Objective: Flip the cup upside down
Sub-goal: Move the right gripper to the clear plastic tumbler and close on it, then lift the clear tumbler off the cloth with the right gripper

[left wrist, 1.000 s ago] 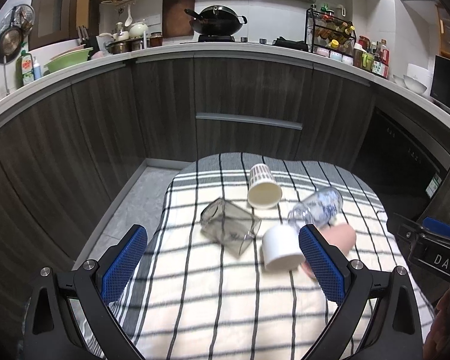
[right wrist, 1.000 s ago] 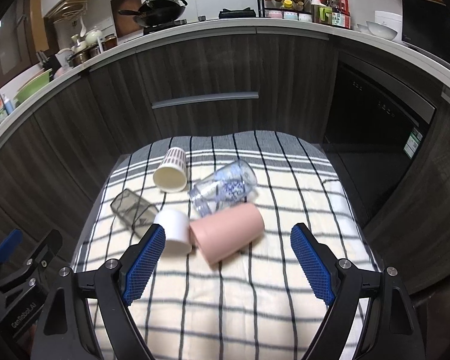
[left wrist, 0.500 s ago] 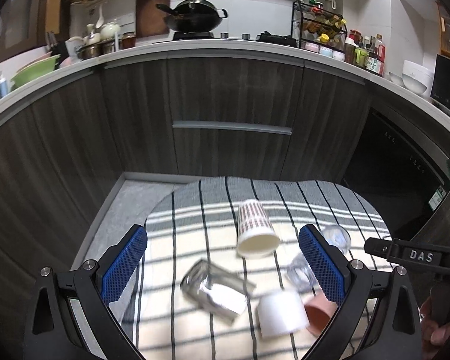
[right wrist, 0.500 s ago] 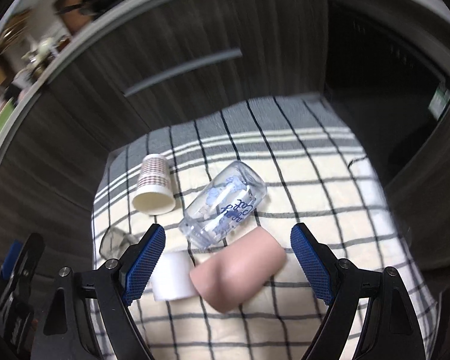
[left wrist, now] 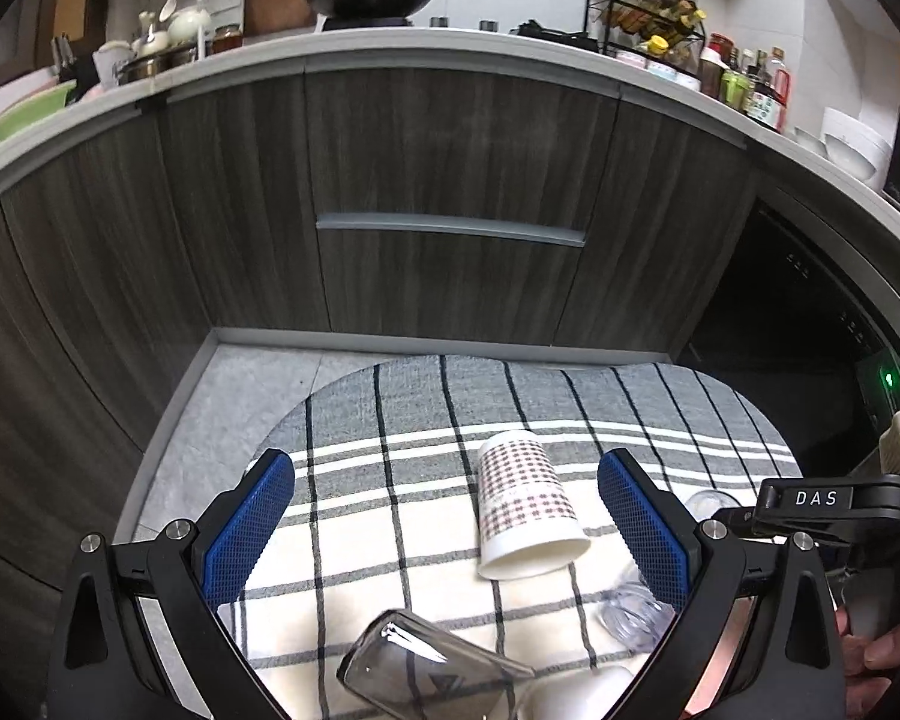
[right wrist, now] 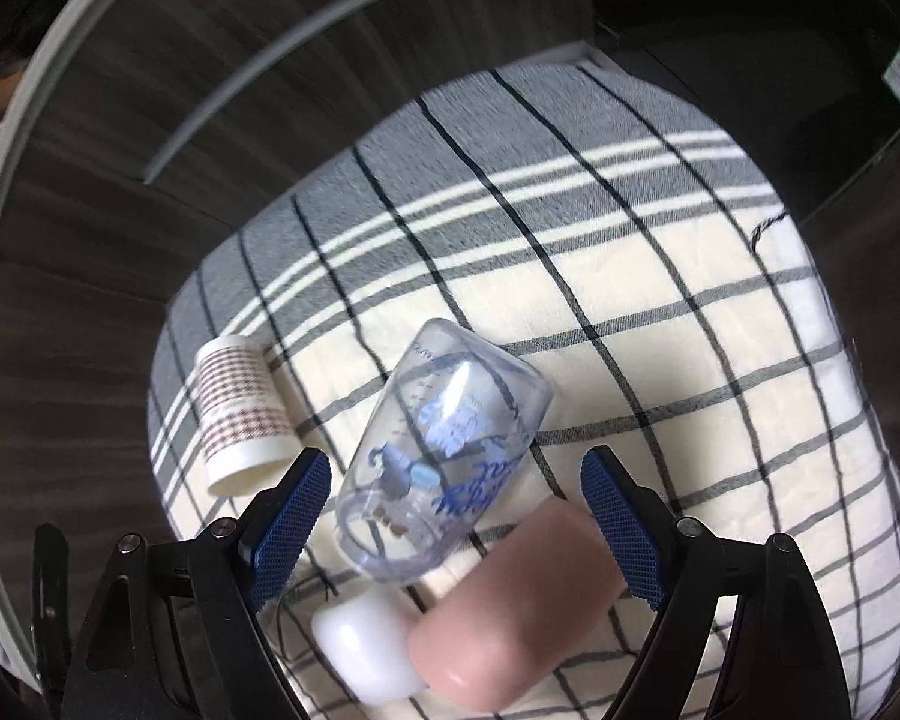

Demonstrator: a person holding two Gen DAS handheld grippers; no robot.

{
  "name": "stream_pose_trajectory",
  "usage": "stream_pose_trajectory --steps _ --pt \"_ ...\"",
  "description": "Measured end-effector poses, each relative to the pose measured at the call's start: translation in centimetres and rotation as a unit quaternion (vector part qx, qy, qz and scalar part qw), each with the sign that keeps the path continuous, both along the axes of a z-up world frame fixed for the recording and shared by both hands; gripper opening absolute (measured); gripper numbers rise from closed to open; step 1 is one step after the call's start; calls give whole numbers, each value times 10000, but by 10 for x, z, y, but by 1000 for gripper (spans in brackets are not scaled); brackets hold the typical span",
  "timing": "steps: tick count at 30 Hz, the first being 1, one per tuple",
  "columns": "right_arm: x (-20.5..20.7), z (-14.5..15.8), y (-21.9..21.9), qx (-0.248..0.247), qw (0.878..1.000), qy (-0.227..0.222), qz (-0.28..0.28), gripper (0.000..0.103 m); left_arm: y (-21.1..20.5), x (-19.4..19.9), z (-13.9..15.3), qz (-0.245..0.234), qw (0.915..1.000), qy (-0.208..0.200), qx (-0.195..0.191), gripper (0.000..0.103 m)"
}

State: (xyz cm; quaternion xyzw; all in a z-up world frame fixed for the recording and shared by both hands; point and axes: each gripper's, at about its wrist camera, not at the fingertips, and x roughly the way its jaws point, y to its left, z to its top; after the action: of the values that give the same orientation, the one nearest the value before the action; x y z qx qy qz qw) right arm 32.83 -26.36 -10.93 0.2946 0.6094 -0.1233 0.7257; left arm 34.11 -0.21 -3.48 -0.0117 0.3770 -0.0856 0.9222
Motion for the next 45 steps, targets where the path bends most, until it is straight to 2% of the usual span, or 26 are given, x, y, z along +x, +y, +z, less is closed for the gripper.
stream_pose_trajectory --steps 5,12,14,19,25,32,37,45 --pt "10 -25 0 243 9989 286 -297 86 10 8 -18 140 9997 60 -211 103" --pt "25 -53 7 390 9971 443 -490 85 23 21 -26 379 9988 56 -308 103" --pt "29 -57 8 376 9970 449 -511 76 24 21 -27 399 9987 61 -304 103" --pt "37 -58 15 471 9977 293 -385 75 26 21 -30 360 9985 126 -399 103" --pt "39 -29 25 278 9996 16 -1 74 25 10 -17 289 9987 19 -426 103" --pt "19 37 34 -62 9971 -368 669 74 18 -22 19 123 9991 -107 -403 103" --pt "-13 66 44 -48 9937 -210 1104 74 25 -61 43 399 9982 -112 -434 103" --pt "-83 64 75 -88 9778 530 2026 74 44 -131 43 765 9957 144 -496 103"
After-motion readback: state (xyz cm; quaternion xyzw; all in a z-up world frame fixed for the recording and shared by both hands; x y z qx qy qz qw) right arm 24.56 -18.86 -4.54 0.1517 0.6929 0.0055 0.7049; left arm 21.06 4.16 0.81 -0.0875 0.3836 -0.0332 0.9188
